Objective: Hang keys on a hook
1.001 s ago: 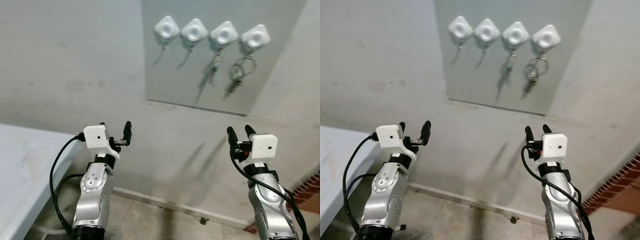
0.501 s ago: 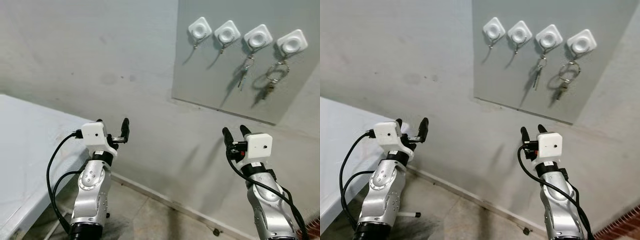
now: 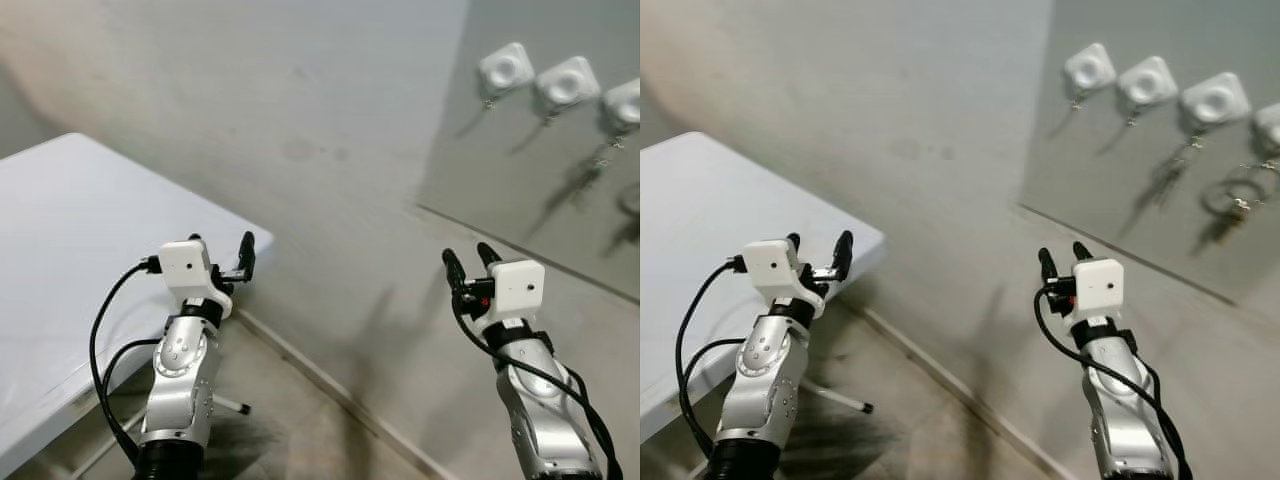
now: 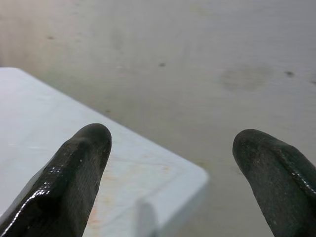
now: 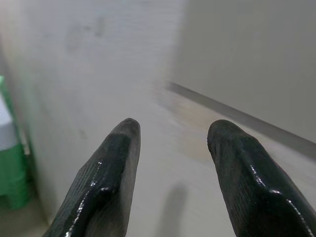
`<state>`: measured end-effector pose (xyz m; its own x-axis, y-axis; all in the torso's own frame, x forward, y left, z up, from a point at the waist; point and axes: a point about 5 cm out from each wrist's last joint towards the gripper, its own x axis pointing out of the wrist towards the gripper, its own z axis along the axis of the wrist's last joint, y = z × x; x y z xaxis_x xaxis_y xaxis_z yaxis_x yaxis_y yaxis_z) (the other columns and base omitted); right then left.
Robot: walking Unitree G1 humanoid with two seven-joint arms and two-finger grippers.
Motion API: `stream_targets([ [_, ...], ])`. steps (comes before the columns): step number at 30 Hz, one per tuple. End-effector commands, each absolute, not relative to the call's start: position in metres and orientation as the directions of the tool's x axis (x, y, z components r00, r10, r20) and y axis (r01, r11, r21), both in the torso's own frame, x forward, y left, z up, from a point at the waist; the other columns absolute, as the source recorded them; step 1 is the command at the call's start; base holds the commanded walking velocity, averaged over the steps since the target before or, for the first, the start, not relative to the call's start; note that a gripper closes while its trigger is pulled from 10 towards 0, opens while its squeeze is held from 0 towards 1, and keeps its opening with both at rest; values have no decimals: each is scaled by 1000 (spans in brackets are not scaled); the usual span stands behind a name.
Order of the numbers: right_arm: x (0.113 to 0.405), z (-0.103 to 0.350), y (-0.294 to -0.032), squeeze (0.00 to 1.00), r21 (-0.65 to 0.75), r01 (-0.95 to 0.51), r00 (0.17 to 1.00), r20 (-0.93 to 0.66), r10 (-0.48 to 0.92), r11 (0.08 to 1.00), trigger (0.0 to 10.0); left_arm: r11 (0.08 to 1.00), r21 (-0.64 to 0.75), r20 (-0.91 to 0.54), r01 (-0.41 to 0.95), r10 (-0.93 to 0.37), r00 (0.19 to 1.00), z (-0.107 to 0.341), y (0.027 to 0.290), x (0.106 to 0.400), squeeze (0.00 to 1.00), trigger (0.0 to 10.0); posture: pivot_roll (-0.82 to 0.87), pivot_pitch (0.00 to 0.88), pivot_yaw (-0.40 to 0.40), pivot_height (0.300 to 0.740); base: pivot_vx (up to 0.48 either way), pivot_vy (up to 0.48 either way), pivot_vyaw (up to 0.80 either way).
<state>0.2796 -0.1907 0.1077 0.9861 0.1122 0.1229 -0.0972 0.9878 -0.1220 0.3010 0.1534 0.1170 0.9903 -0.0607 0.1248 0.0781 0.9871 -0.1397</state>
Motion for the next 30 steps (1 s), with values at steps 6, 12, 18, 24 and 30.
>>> stream_targets([
  [6, 281, 118, -185, 0, -122, -130, 977, 151, 148, 984, 10000, 988, -140, 138, 71, -51, 989, 119, 156, 298, 0, 10000, 22, 0, -46, 740, 0, 0, 800],
  [12, 282, 120, -185, 0, -123, -136, 976, 156, 155, 983, 10000, 988, -138, 149, 65, -45, 988, 122, 158, 298, 0, 10000, 25, 0, -48, 740, 0, 0, 800],
  [18, 282, 124, -184, 0, -123, -144, 974, 159, 163, 982, 10000, 989, -132, 153, 64, -44, 987, 124, 160, 297, 0, 10000, 25, 0, -48, 740, 0, 0, 800],
  [24, 283, 127, -185, 0, -127, -146, 972, 164, 166, 981, 10000, 989, -134, 161, 65, -43, 986, 127, 163, 297, 0, 10000, 26, 0, -47, 740, 0, 0, 800],
  [30, 286, 128, -183, 0, -123, -150, 971, 169, 170, 981, 10000, 987, -148, 158, 58, -34, 987, 128, 166, 299, 0, 10000, 30, 0, -43, 740, 0, 0, 800],
])
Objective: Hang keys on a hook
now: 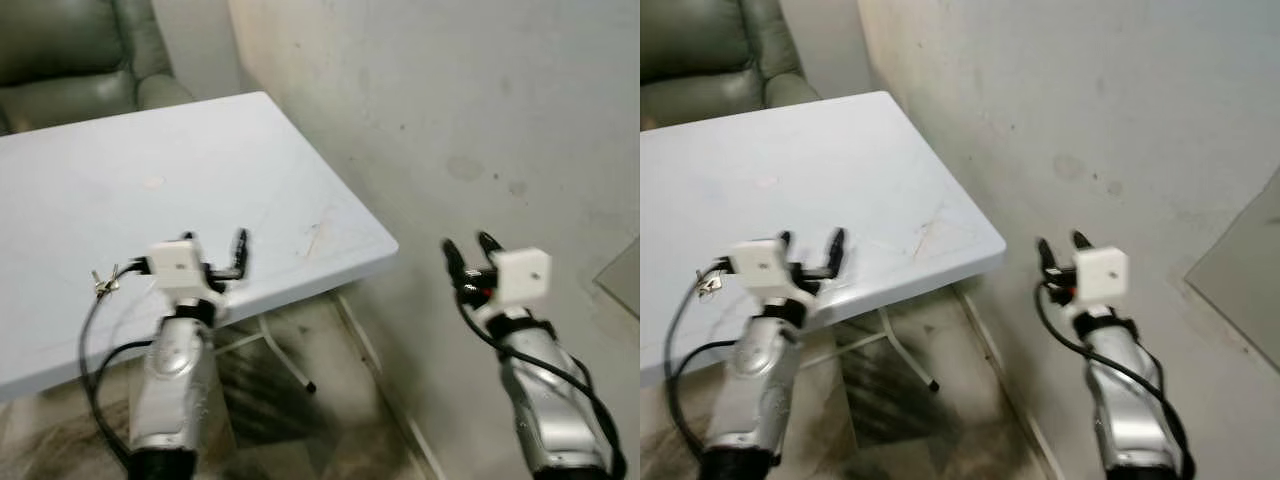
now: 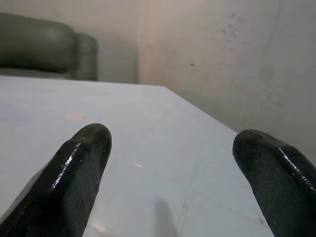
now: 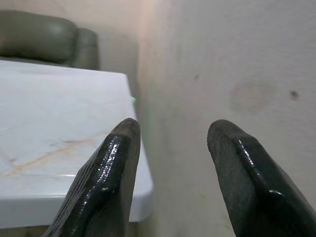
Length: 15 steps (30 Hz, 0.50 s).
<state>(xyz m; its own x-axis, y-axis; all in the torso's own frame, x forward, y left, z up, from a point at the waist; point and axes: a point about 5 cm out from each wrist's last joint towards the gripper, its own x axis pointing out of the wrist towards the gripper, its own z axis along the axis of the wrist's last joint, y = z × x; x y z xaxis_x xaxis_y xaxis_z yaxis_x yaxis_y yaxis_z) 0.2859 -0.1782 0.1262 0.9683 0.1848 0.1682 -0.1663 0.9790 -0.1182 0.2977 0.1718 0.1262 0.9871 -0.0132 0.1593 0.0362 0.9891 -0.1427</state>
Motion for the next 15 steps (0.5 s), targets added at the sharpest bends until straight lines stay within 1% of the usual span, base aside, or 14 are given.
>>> stream_targets([
  [1, 286, 129, -183, 0, -122, -150, 971, 170, 170, 981, 10000, 987, -148, 159, 57, -33, 987, 128, 166, 299, 0, 10000, 30, 0, -43, 740, 0, 0, 800],
  [15, 285, 131, -181, 0, -116, -163, 967, 178, 182, 980, 10000, 989, -140, 152, 56, -34, 988, 127, 166, 298, 0, 10000, 29, 0, -41, 740, 0, 0, 800],
])
